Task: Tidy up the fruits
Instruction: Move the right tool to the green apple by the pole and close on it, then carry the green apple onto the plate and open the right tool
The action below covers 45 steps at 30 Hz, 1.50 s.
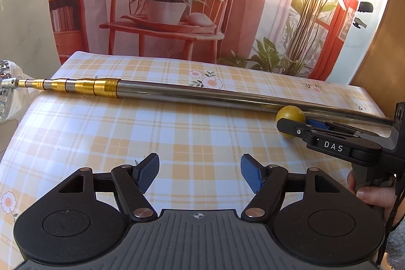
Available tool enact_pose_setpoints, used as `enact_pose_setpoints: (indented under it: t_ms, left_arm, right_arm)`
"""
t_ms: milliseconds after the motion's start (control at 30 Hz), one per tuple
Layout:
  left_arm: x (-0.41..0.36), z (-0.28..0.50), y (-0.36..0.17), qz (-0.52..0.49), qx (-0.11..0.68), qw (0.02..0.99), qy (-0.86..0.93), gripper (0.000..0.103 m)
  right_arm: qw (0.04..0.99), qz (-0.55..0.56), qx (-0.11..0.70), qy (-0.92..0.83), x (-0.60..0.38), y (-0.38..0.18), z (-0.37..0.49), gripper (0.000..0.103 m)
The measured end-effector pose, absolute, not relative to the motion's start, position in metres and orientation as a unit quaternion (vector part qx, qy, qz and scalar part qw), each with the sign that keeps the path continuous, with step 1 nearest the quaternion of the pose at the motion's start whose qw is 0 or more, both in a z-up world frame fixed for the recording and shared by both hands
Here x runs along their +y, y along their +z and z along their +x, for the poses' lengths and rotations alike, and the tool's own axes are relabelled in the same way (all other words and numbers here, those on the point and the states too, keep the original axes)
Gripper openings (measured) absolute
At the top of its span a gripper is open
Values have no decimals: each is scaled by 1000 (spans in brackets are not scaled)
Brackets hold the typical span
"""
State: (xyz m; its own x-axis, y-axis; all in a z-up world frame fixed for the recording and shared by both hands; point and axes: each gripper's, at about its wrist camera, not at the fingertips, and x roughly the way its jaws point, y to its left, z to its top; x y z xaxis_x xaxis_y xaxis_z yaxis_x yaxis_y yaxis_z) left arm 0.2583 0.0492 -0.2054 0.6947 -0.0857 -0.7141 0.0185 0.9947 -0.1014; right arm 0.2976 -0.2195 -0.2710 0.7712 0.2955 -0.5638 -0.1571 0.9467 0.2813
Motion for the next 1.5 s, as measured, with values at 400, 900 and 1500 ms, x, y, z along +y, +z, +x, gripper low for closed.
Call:
enact_pose_setpoints:
  t_ms: [400,900,1500]
  left_arm:
    - [50,236,-196,-48,394,918,-21,86]
    - [47,178,-189,-61,387,919,-36,88]
    - [30,118,-181,-57,370,924,-84,92]
  right_arm:
    - [931,136,320,112,-240,-246,262,43]
    - [936,94,311,134,-202,-207,158,43]
    - [935,82,317,139,-179,-190,78,43]
